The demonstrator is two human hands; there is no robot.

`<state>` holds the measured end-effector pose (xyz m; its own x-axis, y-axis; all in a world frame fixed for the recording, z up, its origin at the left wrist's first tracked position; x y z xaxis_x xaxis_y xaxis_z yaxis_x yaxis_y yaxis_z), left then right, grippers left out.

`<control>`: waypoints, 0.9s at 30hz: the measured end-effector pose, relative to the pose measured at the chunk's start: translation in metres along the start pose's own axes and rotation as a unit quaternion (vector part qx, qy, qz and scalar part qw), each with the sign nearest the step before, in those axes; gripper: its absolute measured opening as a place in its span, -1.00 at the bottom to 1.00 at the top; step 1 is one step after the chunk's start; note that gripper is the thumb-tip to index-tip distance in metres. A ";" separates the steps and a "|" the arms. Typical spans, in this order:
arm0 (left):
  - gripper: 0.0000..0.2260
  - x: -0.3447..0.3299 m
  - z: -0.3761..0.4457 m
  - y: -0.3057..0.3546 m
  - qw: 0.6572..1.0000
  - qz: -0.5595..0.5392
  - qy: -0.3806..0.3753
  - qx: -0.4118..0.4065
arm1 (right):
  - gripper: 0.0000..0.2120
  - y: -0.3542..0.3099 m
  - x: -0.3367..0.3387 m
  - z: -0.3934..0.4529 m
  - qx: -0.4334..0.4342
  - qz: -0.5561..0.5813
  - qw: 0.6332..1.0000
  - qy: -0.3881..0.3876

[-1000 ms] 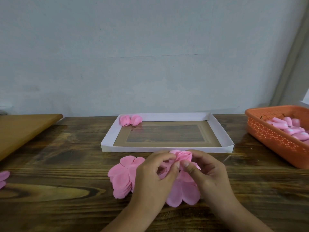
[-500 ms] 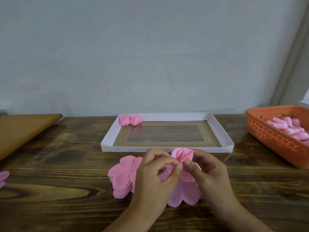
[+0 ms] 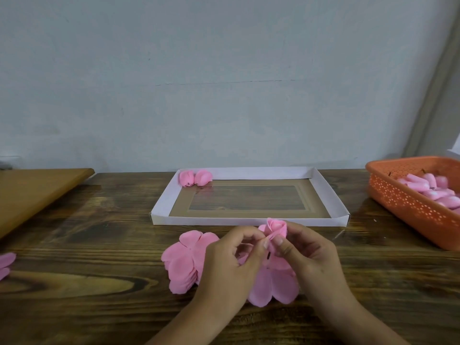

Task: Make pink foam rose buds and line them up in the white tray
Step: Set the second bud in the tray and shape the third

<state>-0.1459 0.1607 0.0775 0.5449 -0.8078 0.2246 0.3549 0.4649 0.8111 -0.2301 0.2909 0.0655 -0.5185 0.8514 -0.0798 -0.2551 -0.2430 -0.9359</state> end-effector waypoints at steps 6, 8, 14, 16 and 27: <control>-0.92 0.003 0.007 -0.007 0.997 -0.063 0.007 0.049 | -0.77 0.000 -0.004 -0.001 -0.014 0.011 1.000 -0.025; -0.88 0.002 0.008 -0.011 0.990 -0.112 -0.003 0.089 | -0.76 -0.002 -0.005 -0.001 -0.011 0.010 0.999 -0.034; -0.77 0.000 0.009 -0.021 0.966 -0.193 -0.027 0.173 | -0.79 -0.004 -0.007 -0.002 -0.011 0.027 0.998 -0.047; -0.85 -0.001 0.009 -0.024 0.962 -0.194 -0.029 0.191 | -0.80 -0.005 -0.008 -0.002 -0.015 0.038 0.998 -0.053; -0.82 0.001 0.008 -0.024 0.969 -0.159 -0.025 0.187 | -0.78 -0.008 -0.011 -0.002 -0.027 0.049 0.995 -0.082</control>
<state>-0.1599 0.1462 0.0628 0.4117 -0.9099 -0.0505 0.1929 0.0328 0.9807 -0.2205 0.2843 0.0728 -0.6659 0.7364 -0.1192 -0.1548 -0.2927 -0.9436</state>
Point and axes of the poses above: each hand's wrist, its own z-axis towards the middle knuckle, its own x-axis out of the back of the hand, y = z × x, the point moved 6 cm from there along z, towards the middle knuckle, and after that the axes turned 1 degree about -x, right-handed, at the moved point
